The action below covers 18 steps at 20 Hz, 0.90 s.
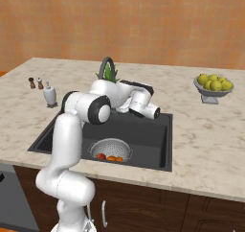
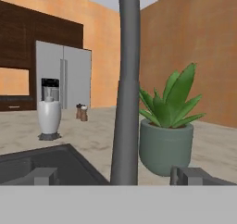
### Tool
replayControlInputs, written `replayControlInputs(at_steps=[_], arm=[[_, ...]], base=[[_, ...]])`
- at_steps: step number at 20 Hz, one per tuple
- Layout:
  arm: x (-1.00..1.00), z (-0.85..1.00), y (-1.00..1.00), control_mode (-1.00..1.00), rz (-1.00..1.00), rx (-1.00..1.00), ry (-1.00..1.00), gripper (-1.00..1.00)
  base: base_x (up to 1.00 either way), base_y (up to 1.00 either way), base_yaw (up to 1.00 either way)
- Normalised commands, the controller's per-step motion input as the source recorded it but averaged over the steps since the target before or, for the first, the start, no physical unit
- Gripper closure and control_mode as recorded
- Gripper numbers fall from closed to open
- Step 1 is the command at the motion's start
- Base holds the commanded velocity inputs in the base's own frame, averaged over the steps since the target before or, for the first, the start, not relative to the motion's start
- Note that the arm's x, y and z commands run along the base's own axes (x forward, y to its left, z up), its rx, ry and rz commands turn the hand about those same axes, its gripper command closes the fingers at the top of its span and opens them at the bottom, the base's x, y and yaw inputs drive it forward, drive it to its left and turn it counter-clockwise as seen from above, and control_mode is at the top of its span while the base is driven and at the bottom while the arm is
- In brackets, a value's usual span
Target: Put the colander in the sink, put the tangerine, apple, orange in the colander, and turn on the sink faucet and pour water over the colander.
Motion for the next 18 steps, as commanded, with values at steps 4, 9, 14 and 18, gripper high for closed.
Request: replayControlInputs(at_steps=[4,9,14,18], arm=[[0.29,0.0,0.0,-1.0,0.0,0.0,0.0,-1.0],[0.31,-0.03,0.0,-1.0,0.0,0.0,0.0,-1.0],[0.3,-0.13,0.0,-1.0,0.0,0.0,0.0,-1.0],[0.28,-0.21,0.0,-1.0,0.0,0.0,0.0,-1.0]], base=[[0.0,0.0,0.0],[0.0,0.0,0.0],[0.0,0.0,0.0],[0.0,0.0,0.0]])
